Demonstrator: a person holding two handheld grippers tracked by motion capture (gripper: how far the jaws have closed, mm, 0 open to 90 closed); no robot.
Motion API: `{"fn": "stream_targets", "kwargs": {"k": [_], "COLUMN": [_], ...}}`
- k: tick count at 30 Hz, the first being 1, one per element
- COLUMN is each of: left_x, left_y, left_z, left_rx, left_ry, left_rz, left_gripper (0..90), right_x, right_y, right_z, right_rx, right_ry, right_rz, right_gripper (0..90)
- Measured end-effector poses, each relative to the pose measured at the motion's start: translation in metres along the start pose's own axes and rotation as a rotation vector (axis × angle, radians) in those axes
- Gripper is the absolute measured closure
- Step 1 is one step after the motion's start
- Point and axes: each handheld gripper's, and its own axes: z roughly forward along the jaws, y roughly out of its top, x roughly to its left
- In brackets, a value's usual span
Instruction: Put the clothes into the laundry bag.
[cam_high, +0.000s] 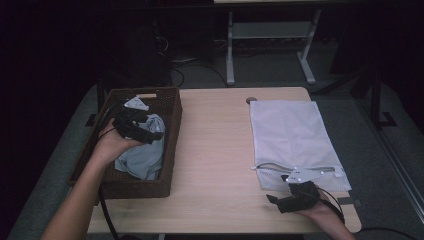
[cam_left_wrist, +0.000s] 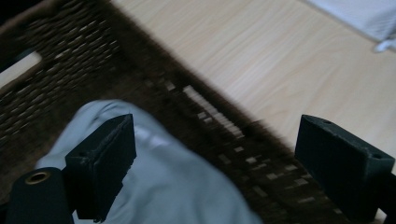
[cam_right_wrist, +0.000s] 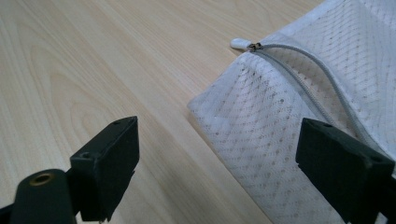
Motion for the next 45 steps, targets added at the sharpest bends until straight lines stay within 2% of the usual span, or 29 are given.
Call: {"fn": "stream_targets", "kwargs": {"k": [4,9,10,17,22,25,30,41,45], "left_x": [0.019,0.04,0.043,0.062,0.071,0.075,0.074,0.072,0.07], "left_y": [-0.012,-0.026,-0.029,-0.052,-0.064,-0.073,-0.081,-0.085,-0.083], "left_z": [0.005,0.016,0.019,0.048,0.064,0.076,0.087,0.094,0.093], "left_rx": [0.021,0.039,0.042,0.137,0.176,0.22,0.257,0.246,0.249], "left_ry": [0.038,0.062,0.064,0.063,0.075,0.068,0.048,0.036,0.037], "left_rz": [-0.021,-0.063,-0.067,-0.124,-0.151,-0.17,-0.16,-0.171,-0.174], "left_gripper": [10.8,10.5,10.4,9.9,9.8,9.7,9.6,9.6,15.1], "right_x": [0.0,0.0,0.0,0.0,-0.001,-0.001,0.0,0.002,0.002], "right_y": [0.0,0.0,0.0,0.0,0.0,-0.001,0.0,-0.001,0.0], "right_z": [0.0,0.0,0.0,0.0,0.0,0.001,0.0,0.001,0.001], "right_rx": [-0.002,-0.002,-0.001,0.001,0.0,0.004,0.004,0.005,0.005], "right_ry": [-0.002,-0.001,-0.001,-0.001,0.0,0.0,0.002,0.011,0.012], "right_rz": [0.001,0.002,0.003,-0.001,-0.001,-0.006,-0.007,-0.016,-0.015], "right_gripper": [12.9,12.9,12.9,12.9,12.9,12.9,12.9,12.9,13.0]}}
